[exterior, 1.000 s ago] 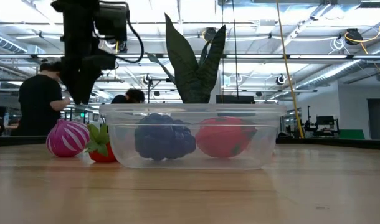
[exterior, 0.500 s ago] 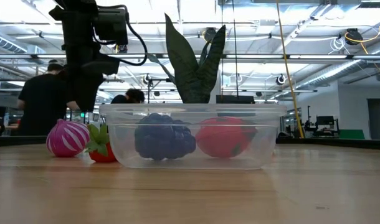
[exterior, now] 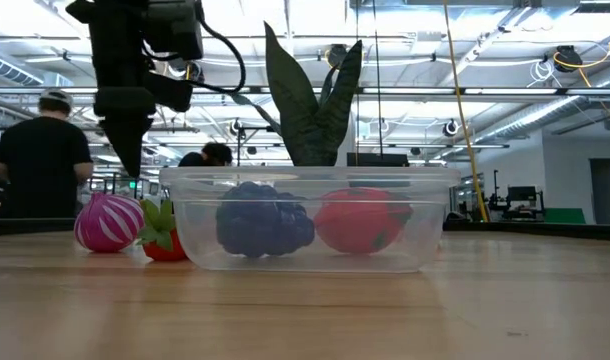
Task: Pick and placing Produce into tupperware
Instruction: Put the left pink peach into the transparent bin
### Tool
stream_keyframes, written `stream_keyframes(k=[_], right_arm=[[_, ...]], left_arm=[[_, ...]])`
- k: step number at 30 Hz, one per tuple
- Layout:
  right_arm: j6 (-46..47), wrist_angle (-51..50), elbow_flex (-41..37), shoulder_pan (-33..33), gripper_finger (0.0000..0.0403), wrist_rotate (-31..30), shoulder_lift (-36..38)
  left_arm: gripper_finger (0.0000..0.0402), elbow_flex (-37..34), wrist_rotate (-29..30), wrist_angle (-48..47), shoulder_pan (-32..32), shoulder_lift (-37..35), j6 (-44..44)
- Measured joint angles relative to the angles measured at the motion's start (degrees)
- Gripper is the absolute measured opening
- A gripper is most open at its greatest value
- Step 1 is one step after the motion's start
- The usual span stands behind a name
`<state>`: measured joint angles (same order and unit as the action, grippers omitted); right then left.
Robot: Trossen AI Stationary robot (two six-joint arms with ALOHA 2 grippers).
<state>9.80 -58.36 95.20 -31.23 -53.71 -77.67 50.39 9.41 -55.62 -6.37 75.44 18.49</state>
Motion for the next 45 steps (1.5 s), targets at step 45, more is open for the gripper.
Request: stream_keyframes(k=[45], right_arm=[[0.0,6.2,0.0,1.3,0.0281,0.0,0.0]], left_arm=[[0.0145,-4.4,5.3,7.0,13.4,-0.2,-19.8]])
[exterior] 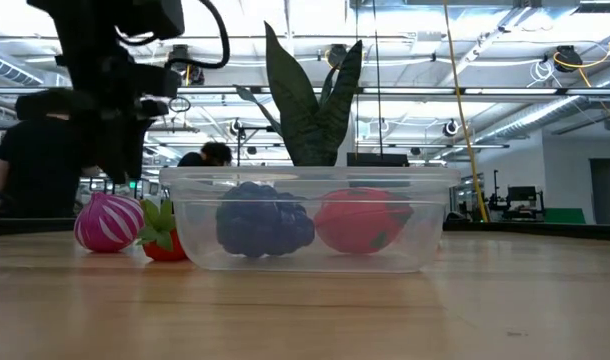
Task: Pick and placing Produce into tupperware
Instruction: Put the left pink peach into the transparent bin
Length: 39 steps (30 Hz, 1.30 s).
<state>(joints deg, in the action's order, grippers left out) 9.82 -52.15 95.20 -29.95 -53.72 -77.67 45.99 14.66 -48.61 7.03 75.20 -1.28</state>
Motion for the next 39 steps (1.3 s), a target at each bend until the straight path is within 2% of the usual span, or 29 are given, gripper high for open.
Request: stream_keyframes(k=[17,26,30,33,39], right_arm=[[3.0,1.1,0.0,0.0,0.0281,0.0,0.0],[3.0,1.1,0.0,0.0,0.0281,0.0,0.0],[3.0,1.1,0.0,0.0,0.0281,0.0,0.0],[3.0,1.1,0.0,0.0,0.0281,0.0,0.0],[3.0,1.2,0.0,0.0,0.0281,0.0,0.0]], left_arm=[[0.0145,-1.5,-2.2,4.1,-3.3,0.0,-7.6],[0.0145,-1.5,-2.1,3.9,-3.4,0.0,-8.3],[0.0146,-1.5,-0.4,3.9,-3.7,0.0,-9.4],[0.0158,-1.5,0.2,3.7,-4.2,0.0,-9.5],[0.0214,-1.5,0.8,5.0,-4.3,0.0,-10.0]])
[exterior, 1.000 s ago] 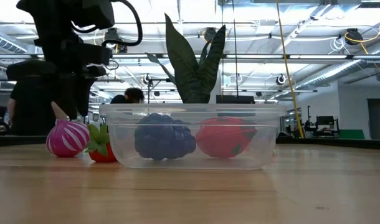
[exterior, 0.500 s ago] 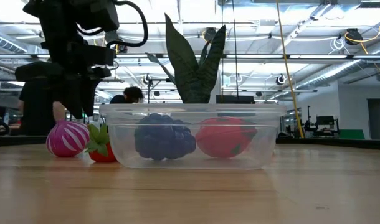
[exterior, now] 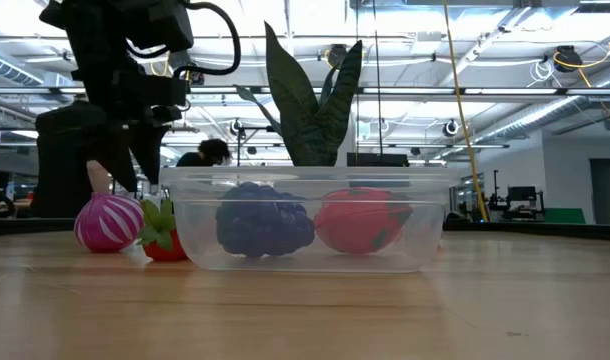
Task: Pick and placing Produce into tupperware
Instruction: Put the left pink peach into the transparent bin
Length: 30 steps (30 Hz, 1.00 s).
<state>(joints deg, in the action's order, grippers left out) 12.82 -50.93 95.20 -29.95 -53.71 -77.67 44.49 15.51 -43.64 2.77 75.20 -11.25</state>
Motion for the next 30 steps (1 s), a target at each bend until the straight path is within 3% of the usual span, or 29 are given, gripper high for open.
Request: stream_keyframes(k=[8,30], right_arm=[[0.0,0.1,0.0,0.0,0.0281,0.0,0.0],[0.0,1.5,0.0,0.0,0.0281,0.0,0.0]], left_arm=[[0.0252,0.0,-0.4,0.5,-0.3,0.0,0.7],[0.0248,-8.5,2.6,14.3,-2.1,0.0,-2.1]])
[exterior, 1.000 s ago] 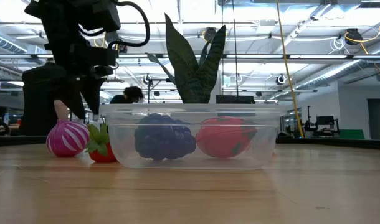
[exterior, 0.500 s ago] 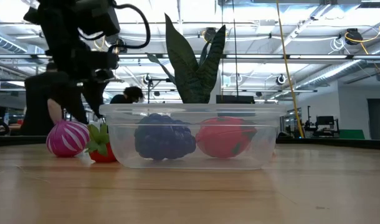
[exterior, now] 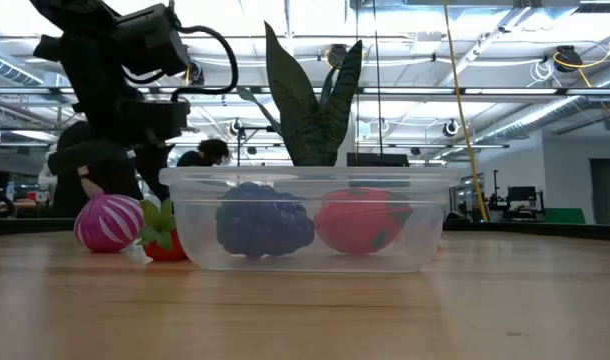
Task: Pick and placing Produce into tupperware
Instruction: Put the left pink peach into the transparent bin
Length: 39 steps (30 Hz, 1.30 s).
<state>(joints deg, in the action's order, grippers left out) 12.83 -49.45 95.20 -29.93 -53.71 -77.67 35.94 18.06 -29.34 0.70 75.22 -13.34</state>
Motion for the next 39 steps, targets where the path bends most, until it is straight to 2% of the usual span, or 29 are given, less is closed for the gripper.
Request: stream_keyframes(k=[8,17,29,39], right_arm=[[0.0,0.0,0.0,0.0,0.0281,0.0,0.0],[0.0,0.0,0.0,0.0,0.0281,0.0,0.0],[0.0,-0.1,0.0,0.0,0.0281,0.0,0.0],[0.0,0.0,0.0,0.0,0.0281,0.0,0.0]], left_arm=[[0.0248,0.0,-4.5,1.0,-2.2,0.0,-0.1],[0.0248,0.0,-7.0,2.9,-3.5,0.2,-1.4],[0.0248,-0.2,-7.8,2.7,-5.1,0.7,-1.2],[0.0248,-3.8,-7.7,7.2,-5.2,0.6,-1.2]])
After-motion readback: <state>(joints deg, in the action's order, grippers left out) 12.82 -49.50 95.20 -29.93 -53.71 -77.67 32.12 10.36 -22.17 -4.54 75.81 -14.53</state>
